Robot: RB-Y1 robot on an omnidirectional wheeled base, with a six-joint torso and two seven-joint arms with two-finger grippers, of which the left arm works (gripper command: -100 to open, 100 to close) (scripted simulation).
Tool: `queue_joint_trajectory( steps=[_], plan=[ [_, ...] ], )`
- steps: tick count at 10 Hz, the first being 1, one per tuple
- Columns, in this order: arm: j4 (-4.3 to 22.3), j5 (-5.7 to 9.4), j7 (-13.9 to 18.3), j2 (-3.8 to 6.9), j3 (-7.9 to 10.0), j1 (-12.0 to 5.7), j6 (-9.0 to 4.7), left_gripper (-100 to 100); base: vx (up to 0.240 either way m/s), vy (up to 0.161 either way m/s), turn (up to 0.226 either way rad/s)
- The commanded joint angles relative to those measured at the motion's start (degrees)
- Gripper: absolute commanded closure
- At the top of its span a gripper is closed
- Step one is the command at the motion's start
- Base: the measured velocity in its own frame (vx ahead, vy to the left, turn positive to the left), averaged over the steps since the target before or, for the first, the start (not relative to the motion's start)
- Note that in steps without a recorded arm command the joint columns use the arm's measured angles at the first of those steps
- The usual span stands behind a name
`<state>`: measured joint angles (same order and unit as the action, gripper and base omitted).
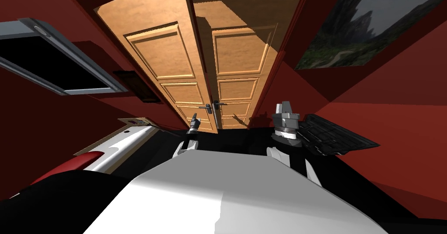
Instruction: Pull the door open
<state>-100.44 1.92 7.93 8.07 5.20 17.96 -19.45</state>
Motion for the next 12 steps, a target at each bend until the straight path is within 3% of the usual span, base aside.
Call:
queue_joint_trajectory(
  steps=[1,6,12],
  plan=[
    [2.41,0.27,0.3,0.65,0.34,-1.06,-0.05,-100,0.101,0.023,-0.063],
    [8.16,0.97,1.02,2.26,1.11,-3.53,0.49,-100,0.096,0.027,-0.057],
    [16.92,2.03,2.11,4.6,2.29,-7.3,1.31,-100,0.141,0.031,-0.073]
  ],
)
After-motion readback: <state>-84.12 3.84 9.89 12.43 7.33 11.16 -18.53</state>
